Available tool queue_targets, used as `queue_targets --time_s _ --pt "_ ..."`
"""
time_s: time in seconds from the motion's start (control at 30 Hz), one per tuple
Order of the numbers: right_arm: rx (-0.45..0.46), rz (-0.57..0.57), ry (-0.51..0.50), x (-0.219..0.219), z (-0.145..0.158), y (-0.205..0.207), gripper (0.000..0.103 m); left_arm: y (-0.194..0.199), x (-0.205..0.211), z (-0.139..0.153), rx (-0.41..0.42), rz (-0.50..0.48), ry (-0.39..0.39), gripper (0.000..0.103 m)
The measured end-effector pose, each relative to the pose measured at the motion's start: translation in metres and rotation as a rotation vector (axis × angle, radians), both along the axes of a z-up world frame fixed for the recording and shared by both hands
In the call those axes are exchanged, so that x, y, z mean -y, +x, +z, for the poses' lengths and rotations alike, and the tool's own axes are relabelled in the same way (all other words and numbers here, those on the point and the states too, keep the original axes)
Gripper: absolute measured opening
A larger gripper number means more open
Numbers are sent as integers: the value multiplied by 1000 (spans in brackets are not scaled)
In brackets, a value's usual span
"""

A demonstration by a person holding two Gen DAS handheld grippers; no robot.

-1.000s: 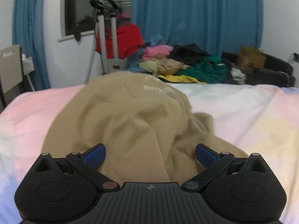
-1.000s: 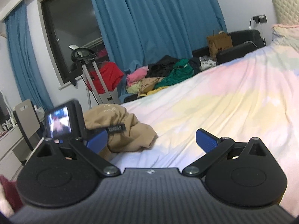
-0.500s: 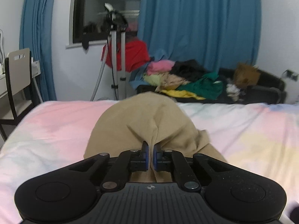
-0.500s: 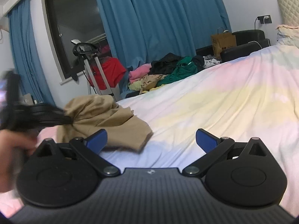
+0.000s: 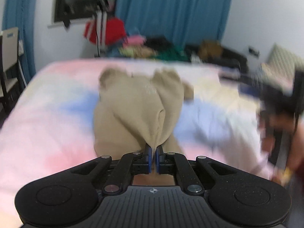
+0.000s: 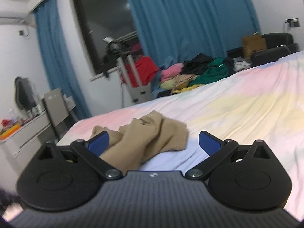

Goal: Fold clothes

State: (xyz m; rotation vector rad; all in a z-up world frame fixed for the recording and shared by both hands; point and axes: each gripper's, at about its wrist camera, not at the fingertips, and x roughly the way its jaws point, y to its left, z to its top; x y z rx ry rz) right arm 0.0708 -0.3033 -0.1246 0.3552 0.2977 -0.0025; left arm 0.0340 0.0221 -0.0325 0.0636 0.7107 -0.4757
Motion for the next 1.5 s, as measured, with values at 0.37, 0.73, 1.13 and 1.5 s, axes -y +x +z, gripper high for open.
queue_targets --time_s 0.37,0.73,1.13,1.5 --pt "-50 53 -17 -14 12 -6 101 21 -23 26 -40 -72 -122 44" --pt "-93 47 45 -8 -13 37 101 229 -43 5 -104 323 -298 73" --pt "-16 156 -37 -15 -33 69 101 317 -17 -38 -179 385 -345 3" --pt "31 143 -5 -12 -17 53 101 135 21 80 217 94 -183 2"
